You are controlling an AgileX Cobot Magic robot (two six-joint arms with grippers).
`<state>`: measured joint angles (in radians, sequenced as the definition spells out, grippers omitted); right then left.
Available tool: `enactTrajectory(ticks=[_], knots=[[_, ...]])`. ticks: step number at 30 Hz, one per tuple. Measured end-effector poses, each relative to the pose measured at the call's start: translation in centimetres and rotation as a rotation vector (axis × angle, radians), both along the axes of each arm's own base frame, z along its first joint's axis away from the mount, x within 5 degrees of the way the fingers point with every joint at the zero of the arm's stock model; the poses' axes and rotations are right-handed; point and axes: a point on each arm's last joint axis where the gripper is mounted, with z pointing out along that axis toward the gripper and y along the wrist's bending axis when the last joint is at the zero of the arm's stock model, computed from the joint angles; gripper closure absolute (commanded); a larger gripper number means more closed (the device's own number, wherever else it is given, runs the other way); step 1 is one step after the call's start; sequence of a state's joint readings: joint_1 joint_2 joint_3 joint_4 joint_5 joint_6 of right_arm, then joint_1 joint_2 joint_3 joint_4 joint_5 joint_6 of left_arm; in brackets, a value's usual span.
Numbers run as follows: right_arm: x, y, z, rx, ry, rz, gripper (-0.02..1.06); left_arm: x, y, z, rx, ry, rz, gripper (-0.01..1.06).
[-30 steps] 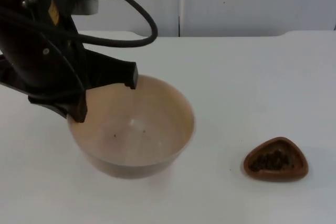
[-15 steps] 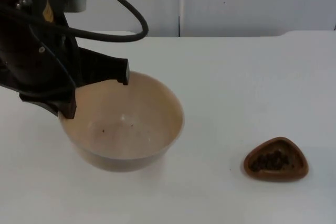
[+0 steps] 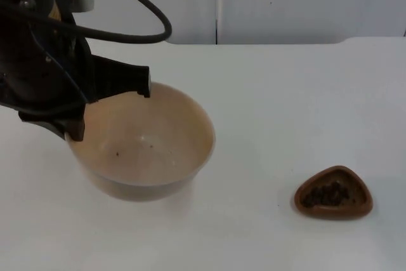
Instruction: Pick up the bowl with the left hand and pour the coffee beans from the cup into the bowl with the right hand.
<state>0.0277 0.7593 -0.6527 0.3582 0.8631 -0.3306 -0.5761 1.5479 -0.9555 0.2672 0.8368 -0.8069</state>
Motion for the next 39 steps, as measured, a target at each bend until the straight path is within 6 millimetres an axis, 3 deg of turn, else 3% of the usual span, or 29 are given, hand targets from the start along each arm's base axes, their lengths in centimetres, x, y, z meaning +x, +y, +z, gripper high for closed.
enactTrajectory(ticks=[8,14,28,35,38,39], knots=[[5.2,0.3,1.0,0.001,0.074,0.016,0.06,0.0,0.0,0.0,0.002,0.000,0.001,1.05],[7.3,0.5,0.9,0.023,0.145,0.016,0.06,0.0,0.0,0.0,0.002,0.000,0.001,1.05],[9.0,0.7,-0.5,0.049,0.238,-0.035,0.10,0.0,0.0,0.0,0.000,-0.001,0.003,1.05],[10.0,3.0,-1.3,-0.023,0.279,-0.033,0.10,0.0,0.0,0.0,-0.003,-0.004,0.002,1.05],[11.4,5.6,-1.6,-0.114,0.292,-0.058,0.10,0.0,0.0,0.0,-0.003,-0.004,0.002,1.05],[11.4,5.6,-1.6,-0.114,0.292,-0.058,0.10,0.0,0.0,0.0,-0.003,-0.004,0.002,1.05]])
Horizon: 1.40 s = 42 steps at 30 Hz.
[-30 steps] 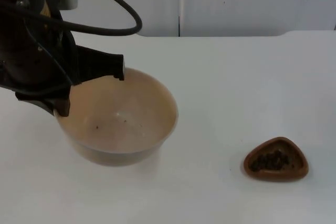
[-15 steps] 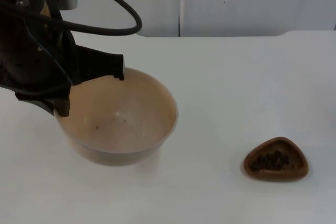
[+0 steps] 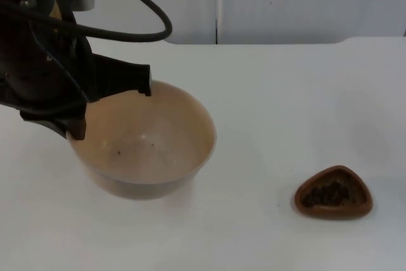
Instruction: Pick up the bowl with the left hand and pour the coffee beans from the cup into the bowl with the right hand.
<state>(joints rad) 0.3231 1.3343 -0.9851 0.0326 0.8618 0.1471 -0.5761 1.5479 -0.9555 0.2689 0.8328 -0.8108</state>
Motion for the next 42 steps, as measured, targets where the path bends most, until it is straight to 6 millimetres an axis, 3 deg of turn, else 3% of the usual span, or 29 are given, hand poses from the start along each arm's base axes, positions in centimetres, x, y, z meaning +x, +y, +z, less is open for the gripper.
enactTrajectory(ticks=[3,7,16,28,31,38,42], knots=[[1.3,2.3,-0.5,-0.065,-0.004,-0.017,0.10,0.0,0.0,0.0,-0.001,-0.001,0.000,1.05],[2.4,3.9,-1.3,-0.100,0.006,-0.032,0.10,0.0,0.0,0.0,-0.001,-0.001,0.000,1.05],[4.2,4.5,-5.4,-0.178,0.105,-0.082,0.11,0.0,0.0,0.0,-0.001,-0.001,0.000,1.05],[5.7,5.3,-9.1,-0.199,0.153,-0.073,0.11,0.0,0.0,0.0,-0.001,-0.001,0.000,1.05],[5.9,5.4,-10.3,-0.212,0.181,-0.073,0.16,0.0,0.0,0.0,-0.001,-0.001,0.000,1.05],[6.3,5.7,-12.6,-0.227,0.222,-0.075,0.39,0.1,-0.1,0.0,-0.006,-0.007,-0.002,1.05],[6.6,5.9,-13.9,-0.227,0.240,-0.084,0.44,0.1,-0.1,0.0,-0.006,-0.007,-0.002,1.05]])
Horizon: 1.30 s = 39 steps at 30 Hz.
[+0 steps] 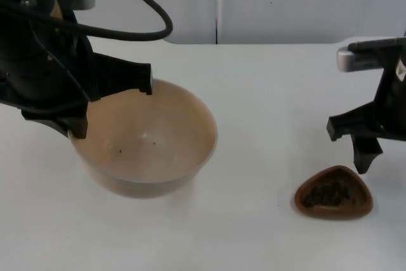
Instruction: Pick up the bowl with the left hand and pour the coffee beans from the cup into the bowl with the right hand.
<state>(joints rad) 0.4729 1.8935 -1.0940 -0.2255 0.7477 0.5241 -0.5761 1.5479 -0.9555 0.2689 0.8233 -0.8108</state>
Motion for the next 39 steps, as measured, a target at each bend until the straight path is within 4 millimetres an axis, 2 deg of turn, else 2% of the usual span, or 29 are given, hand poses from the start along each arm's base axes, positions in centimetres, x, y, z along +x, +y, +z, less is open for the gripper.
enactTrajectory(ticks=[8,16,21,24,31,35,36,39], knots=[[0.1,0.7,-1.5,0.049,0.030,0.003,0.44,0.0,0.0,0.0,-0.001,-0.002,0.000,1.05],[0.1,0.7,-1.7,0.050,0.038,0.019,0.45,0.0,0.0,0.0,-0.003,-0.003,-0.001,1.05],[0.1,0.7,-2.7,0.035,0.061,0.023,0.46,0.0,0.0,0.0,-0.003,-0.003,-0.001,1.05],[0.2,0.7,-3.6,0.020,0.080,0.029,0.50,0.0,0.0,0.0,-0.003,-0.003,-0.001,1.05],[0.1,0.6,-3.8,0.017,0.085,0.029,0.59,0.0,0.0,0.0,-0.003,-0.003,-0.001,1.05],[0.2,0.7,-3.8,0.017,0.085,0.030,0.71,0.0,0.0,0.0,-0.003,-0.003,-0.001,1.05],[0.2,0.7,-3.8,0.017,0.085,0.030,0.71,0.0,0.0,0.0,-0.003,-0.003,-0.001,1.05],[0.2,0.7,-3.8,0.018,0.083,0.030,0.84,0.0,0.0,0.0,-0.003,-0.003,-0.001,1.05]])
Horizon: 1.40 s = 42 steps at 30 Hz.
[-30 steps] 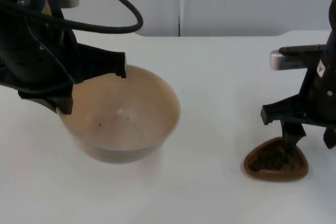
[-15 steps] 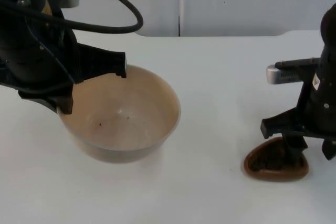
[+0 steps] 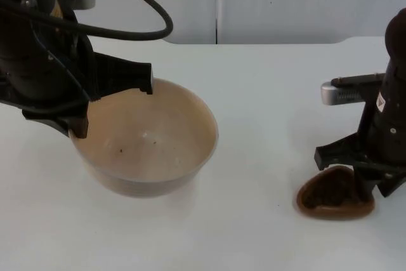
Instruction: Pick up the bowl with the left hand and pour the coffee beans from the cup into the bowl with the right hand.
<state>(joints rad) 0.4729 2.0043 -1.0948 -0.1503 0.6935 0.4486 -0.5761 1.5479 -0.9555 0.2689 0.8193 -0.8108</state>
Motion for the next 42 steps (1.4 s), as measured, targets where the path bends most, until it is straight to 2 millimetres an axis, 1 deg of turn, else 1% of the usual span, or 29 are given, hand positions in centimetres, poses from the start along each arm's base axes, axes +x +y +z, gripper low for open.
enactTrajectory(ticks=[1,2,6,18,21,26,27,31,32,33,35,36,37,39,40,41,42], knots=[[0.0,0.0,0.0,0.000,0.000,0.000,0.89,0.0,0.0,0.0,0.000,0.000,0.000,1.05],[0.0,0.0,0.0,0.000,-0.001,0.000,0.89,0.0,0.0,0.0,0.000,0.000,0.000,1.05],[0.1,0.1,0.0,0.009,-0.013,0.002,1.04,0.0,0.0,0.0,0.000,0.000,0.000,1.05],[0.3,0.2,0.0,0.019,-0.028,0.008,1.05,0.0,0.0,0.0,-0.001,0.001,0.001,1.05],[0.3,0.2,0.5,0.025,-0.043,0.009,1.05,0.0,0.0,0.0,-0.001,0.001,0.001,1.05],[0.1,-0.3,2.6,-0.005,-0.076,0.041,1.05,0.0,0.0,0.0,-0.004,0.000,0.001,1.05],[0.1,-0.3,2.6,-0.005,-0.076,0.041,1.05,0.0,0.0,0.0,-0.004,0.000,0.001,1.05],[0.1,-0.9,4.3,-0.071,-0.073,0.067,1.05,0.0,0.0,0.0,-0.005,0.001,0.002,1.05],[0.1,-0.9,4.3,-0.071,-0.073,0.067,1.05,0.0,0.0,0.0,-0.005,0.001,0.002,1.05],[0.2,-1.0,4.8,-0.087,-0.077,0.075,1.05,0.0,0.0,0.0,-0.005,0.001,0.002,1.05],[0.5,-0.8,6.0,-0.126,-0.086,0.094,1.05,0.0,0.0,0.0,-0.007,0.002,0.003,1.05],[0.5,-0.8,6.0,-0.126,-0.086,0.094,1.05,0.0,0.0,0.0,-0.007,0.002,0.003,1.05],[0.6,-0.6,6.4,-0.140,-0.090,0.106,1.05,0.0,0.0,0.0,-0.007,0.002,0.003,1.05],[0.9,0.0,7.4,-0.156,-0.100,0.137,1.05,0.0,-0.1,0.0,-0.008,0.003,0.004,1.05],[1.0,0.7,8.0,-0.156,-0.112,0.156,1.05,0.0,-0.1,0.0,-0.008,0.003,0.004,1.05],[1.0,0.7,8.0,-0.156,-0.112,0.156,1.05,0.0,-0.1,0.0,-0.008,0.003,0.004,1.05],[1.1,1.1,8.5,-0.158,-0.120,0.169,1.05,0.0,-0.1,0.0,-0.008,0.003,0.004,1.05]])
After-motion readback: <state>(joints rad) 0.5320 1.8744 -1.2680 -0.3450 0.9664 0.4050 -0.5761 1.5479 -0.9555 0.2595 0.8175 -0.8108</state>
